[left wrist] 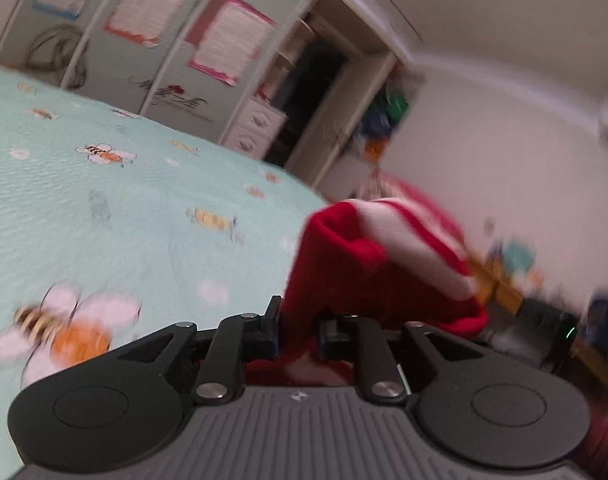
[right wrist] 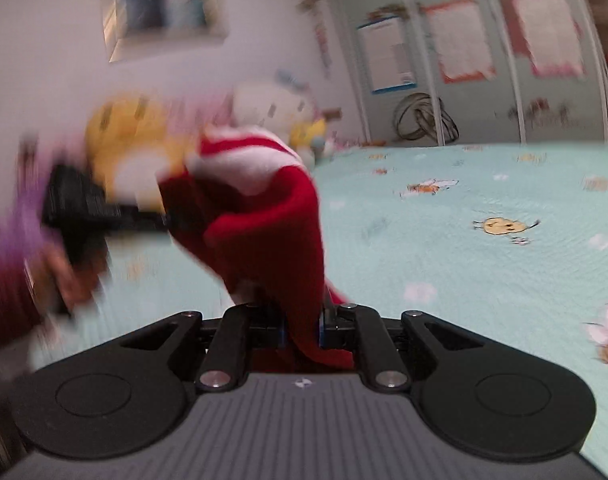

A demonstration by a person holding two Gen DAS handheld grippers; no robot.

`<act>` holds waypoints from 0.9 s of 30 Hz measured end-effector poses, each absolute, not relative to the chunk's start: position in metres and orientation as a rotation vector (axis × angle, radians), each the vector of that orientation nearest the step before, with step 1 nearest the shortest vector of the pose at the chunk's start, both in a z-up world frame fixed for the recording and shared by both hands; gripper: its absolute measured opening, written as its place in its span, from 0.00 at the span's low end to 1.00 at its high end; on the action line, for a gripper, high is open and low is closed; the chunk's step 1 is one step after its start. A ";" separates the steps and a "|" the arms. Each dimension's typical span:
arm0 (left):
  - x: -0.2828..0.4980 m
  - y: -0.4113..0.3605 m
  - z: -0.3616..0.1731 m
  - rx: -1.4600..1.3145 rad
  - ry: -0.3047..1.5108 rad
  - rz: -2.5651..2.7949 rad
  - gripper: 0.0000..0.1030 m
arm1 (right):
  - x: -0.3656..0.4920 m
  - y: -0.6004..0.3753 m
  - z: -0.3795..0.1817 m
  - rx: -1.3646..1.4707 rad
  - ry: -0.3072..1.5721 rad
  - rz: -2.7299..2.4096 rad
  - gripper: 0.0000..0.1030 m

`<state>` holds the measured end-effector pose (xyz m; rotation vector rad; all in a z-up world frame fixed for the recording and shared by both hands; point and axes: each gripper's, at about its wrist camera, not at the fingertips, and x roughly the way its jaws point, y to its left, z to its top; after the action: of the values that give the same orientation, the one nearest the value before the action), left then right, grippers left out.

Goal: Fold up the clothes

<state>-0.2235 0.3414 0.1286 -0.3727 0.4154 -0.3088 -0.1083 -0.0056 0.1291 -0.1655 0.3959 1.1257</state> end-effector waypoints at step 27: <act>-0.322 0.338 0.029 -0.974 0.748 0.008 0.48 | -0.198 -0.101 0.025 0.904 0.980 0.713 0.51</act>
<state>-0.3225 0.3381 0.0287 -0.9742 0.7483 0.0079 -0.1978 -0.1013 0.0251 0.9045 0.9801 0.7131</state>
